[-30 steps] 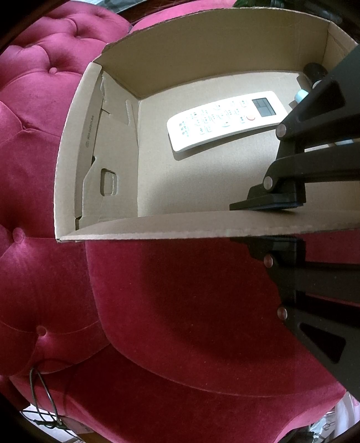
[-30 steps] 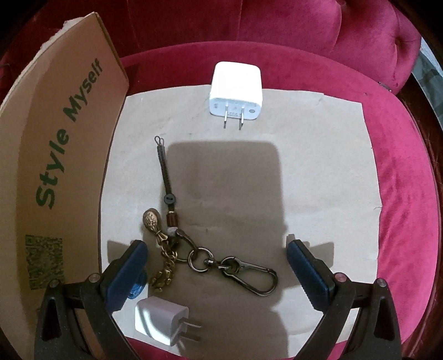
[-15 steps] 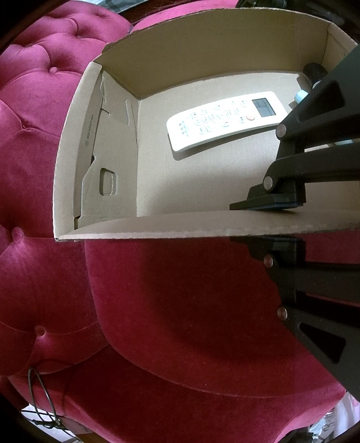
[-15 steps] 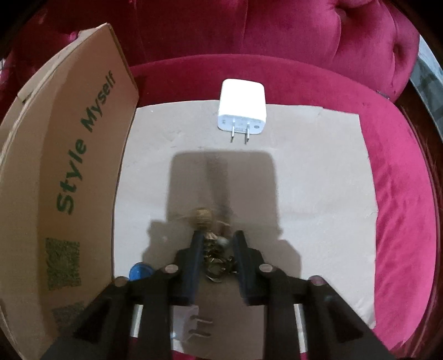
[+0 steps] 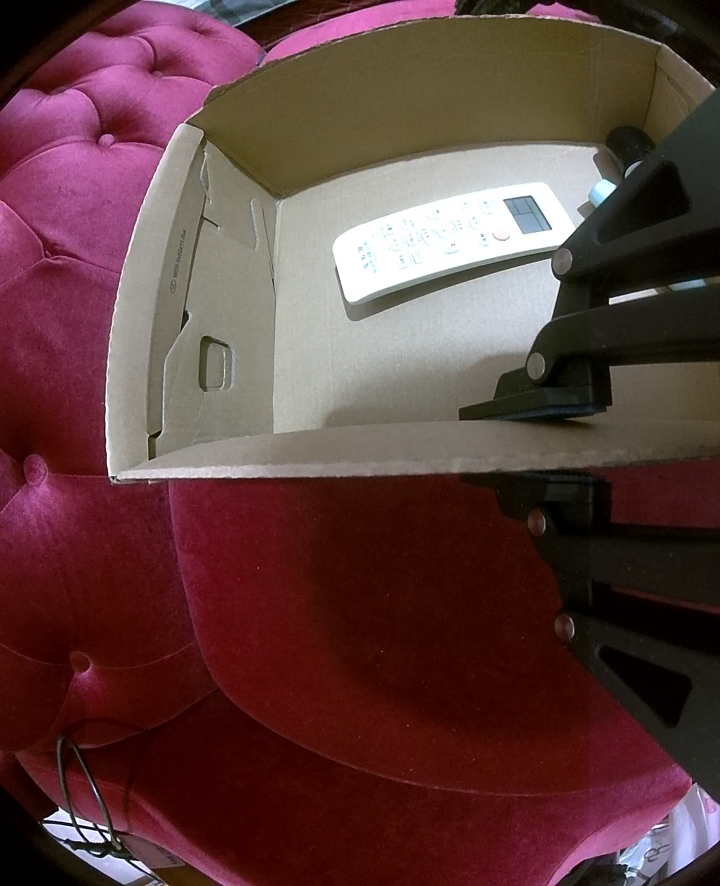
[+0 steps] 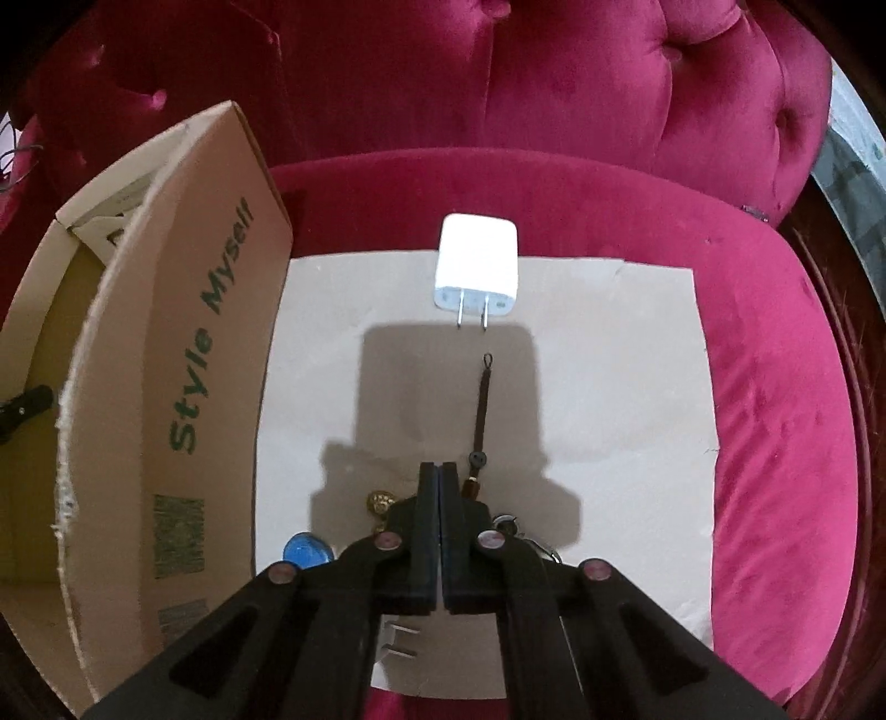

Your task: Organize rigid objects

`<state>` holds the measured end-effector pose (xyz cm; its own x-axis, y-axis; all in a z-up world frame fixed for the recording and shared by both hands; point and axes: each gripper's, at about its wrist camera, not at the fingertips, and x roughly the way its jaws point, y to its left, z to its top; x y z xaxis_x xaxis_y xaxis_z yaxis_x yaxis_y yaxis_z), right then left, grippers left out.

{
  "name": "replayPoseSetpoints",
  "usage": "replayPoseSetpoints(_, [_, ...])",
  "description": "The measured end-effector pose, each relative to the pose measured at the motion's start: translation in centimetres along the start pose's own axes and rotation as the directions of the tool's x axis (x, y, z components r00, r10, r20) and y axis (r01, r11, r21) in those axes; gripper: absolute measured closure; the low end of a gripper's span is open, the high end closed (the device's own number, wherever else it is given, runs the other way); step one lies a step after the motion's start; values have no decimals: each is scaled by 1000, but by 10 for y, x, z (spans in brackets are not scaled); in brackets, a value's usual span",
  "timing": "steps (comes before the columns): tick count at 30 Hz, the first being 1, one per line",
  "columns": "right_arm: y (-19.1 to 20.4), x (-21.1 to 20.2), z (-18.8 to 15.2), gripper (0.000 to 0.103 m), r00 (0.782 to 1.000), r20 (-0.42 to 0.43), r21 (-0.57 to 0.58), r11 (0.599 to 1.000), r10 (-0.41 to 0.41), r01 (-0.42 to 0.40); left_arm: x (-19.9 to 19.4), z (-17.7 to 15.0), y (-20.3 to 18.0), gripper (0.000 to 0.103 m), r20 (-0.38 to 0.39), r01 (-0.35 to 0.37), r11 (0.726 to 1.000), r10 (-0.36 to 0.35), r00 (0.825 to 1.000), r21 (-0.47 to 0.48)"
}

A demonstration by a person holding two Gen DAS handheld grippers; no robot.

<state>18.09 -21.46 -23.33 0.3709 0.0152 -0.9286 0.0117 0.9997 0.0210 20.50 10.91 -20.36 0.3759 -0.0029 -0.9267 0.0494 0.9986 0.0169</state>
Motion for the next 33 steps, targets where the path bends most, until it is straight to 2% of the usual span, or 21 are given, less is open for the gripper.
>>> replayPoseSetpoints(9, [-2, -15, 5, 103, 1000, 27, 6, 1000, 6, -6, 0, 0, -1, 88, 0, 0, 1000, 0, 1000, 0])
replayPoseSetpoints(15, [-3, -13, 6, 101, 1000, -8, 3, 1000, 8, -8, 0, 0, -1, 88, 0, -1, 1000, 1, 1000, 1])
replayPoseSetpoints(18, [-2, -2, 3, 50, 999, -46, -14, 1000, 0, -1, 0, 0, -1, 88, 0, 0, 1000, 0, 1000, 0])
replayPoseSetpoints(19, [-1, 0, 1, 43, 999, -48, -20, 1000, -11, 10, 0, 0, -1, 88, 0, -1, 1000, 1, 1000, 1])
replayPoseSetpoints(21, [-2, 5, -2, 41, 998, -58, -21, 1000, -24, 22, 0, -1, -1, 88, 0, -1, 1000, 1, 1000, 1])
replayPoseSetpoints(25, [-6, 13, -4, 24, 997, -82, -5, 1000, -15, 14, 0, -1, -1, 88, 0, -2, 1000, 2, 1000, 2])
replayPoseSetpoints(26, [-7, 13, -5, 24, 997, -81, -1, 1000, -14, 14, 0, -1, -1, 88, 0, -2, 1000, 2, 1000, 2])
replayPoseSetpoints(31, [-11, 18, -7, 8, 996, -85, 6, 1000, -6, 6, 0, 0, -2, 88, -1, -3, 1000, 3, 1000, 3])
replayPoseSetpoints(33, [-13, 16, -9, 6, 996, -87, 8, 1000, -7, 8, 0, -1, -2, 88, -1, -4, 1000, 4, 1000, 4])
